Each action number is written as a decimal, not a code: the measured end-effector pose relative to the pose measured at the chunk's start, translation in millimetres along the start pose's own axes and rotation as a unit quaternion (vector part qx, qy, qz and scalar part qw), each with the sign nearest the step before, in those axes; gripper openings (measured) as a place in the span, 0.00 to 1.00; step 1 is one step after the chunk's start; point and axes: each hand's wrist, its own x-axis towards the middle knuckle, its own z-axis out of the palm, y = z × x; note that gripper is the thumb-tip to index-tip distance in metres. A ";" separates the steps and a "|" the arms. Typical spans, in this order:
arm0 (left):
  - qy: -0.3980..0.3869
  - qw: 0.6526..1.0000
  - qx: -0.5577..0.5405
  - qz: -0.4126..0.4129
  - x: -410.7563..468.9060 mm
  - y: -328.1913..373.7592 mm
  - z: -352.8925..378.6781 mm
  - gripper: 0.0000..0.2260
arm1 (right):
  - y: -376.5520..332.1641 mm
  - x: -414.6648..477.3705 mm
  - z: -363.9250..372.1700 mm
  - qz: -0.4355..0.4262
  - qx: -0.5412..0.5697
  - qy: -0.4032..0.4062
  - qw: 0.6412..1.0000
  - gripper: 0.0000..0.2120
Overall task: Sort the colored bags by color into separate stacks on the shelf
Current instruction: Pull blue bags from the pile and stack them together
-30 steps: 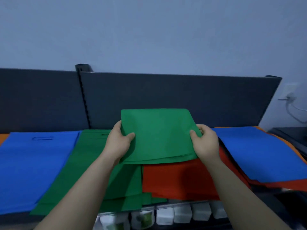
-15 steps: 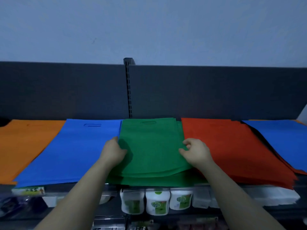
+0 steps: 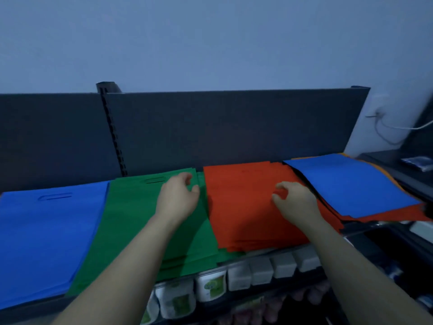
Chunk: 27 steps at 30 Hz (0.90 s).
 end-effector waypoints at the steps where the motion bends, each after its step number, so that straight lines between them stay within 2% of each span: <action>1: -0.007 1.000 -0.006 0.013 3.9 14.2 14.3 0.18 | 13.9 5.6 -7.4 0.012 -0.006 0.004 1.000 0.18; 5: -0.048 0.997 -0.032 0.048 15.8 73.1 77.8 0.18 | 72.2 31.2 -36.0 0.049 -0.042 0.007 0.998 0.17; 8: -0.098 0.992 -0.049 0.063 21.7 116.2 127.2 0.18 | 120.5 54.1 -52.4 0.083 -0.066 -0.019 0.994 0.21; 13: -0.164 0.983 -0.079 0.037 33.0 164.3 198.7 0.16 | 190.9 87.4 -62.0 0.130 -0.069 -0.069 0.987 0.25; 19: -0.202 0.974 -0.098 -0.024 42.8 189.5 264.9 0.17 | 259.1 114.5 -69.5 0.159 -0.095 -0.096 0.978 0.27; 23: -0.207 0.972 -0.088 -0.062 51.8 194.3 285.0 0.21 | 283.8 124.9 -71.3 0.167 -0.123 -0.147 0.967 0.28; 27: -0.225 0.959 -0.143 -0.093 64.7 183.3 300.0 0.22 | 288.6 125.5 -64.9 0.133 -0.121 -0.119 0.977 0.22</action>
